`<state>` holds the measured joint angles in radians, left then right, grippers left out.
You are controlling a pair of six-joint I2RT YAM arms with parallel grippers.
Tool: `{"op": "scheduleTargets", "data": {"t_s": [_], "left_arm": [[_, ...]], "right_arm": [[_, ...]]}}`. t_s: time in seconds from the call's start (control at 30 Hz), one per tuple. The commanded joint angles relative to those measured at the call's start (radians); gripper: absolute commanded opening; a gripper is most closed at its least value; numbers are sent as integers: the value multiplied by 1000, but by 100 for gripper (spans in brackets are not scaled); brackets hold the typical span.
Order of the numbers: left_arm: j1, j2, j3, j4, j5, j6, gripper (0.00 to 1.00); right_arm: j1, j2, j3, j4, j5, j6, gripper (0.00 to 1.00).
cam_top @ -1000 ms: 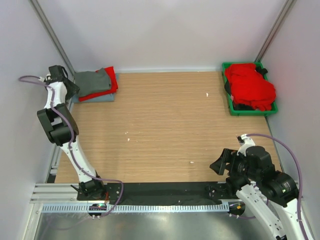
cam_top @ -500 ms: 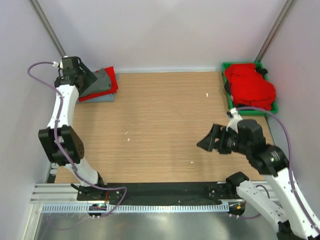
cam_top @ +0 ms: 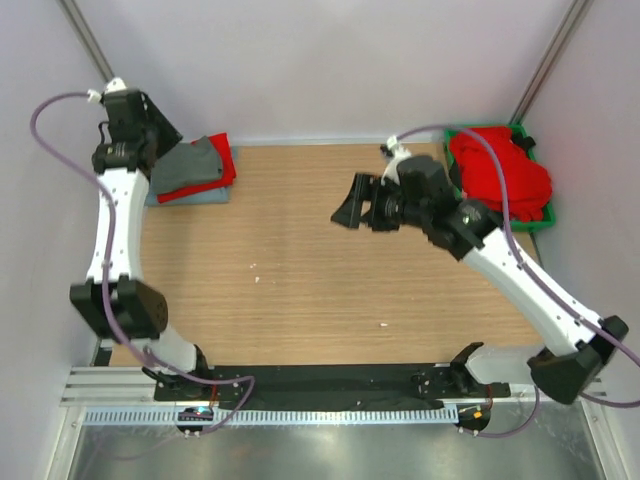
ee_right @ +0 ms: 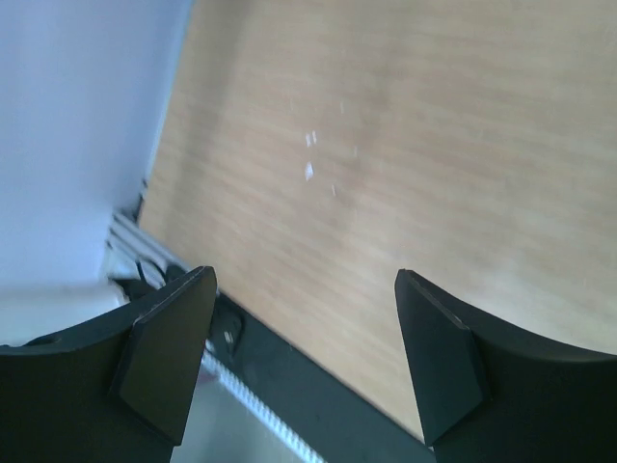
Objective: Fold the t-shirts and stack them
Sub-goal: Neatly place the folded tshirt to the corner
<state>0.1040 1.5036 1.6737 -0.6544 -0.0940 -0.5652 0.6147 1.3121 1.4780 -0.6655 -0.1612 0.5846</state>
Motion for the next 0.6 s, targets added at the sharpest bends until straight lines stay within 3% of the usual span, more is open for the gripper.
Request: {"op": "scheduleTargets", "data": {"t_s": [0.0,0.03,0.1,0.13,0.2,0.27,0.37,0.57], "left_arm": [[-6,292,263,-22,7,21,42],[-13,356,429,-45,8,22,37],[-26,556,596,-96,8,27,37],[-41,626,759,-106,13,54,39],[-62,788,944,-125,-30,94,43],[-82,846,983,-78,-59,128,47],[-92,883,914,34,-111,148,51],[-95,1001,969,76,-185,203,54]], "right_arm": [[100,-183,-212,16,83,73,81],[123,-259,-364,59,89,90,81],[167,-341,-517,115,95,139,81],[210,-396,-635,148,94,180,81],[249,-425,-711,150,109,204,81],[287,-455,-766,118,136,215,81],[292,-484,-794,81,144,204,82],[293,-505,-792,55,124,196,83]]}}
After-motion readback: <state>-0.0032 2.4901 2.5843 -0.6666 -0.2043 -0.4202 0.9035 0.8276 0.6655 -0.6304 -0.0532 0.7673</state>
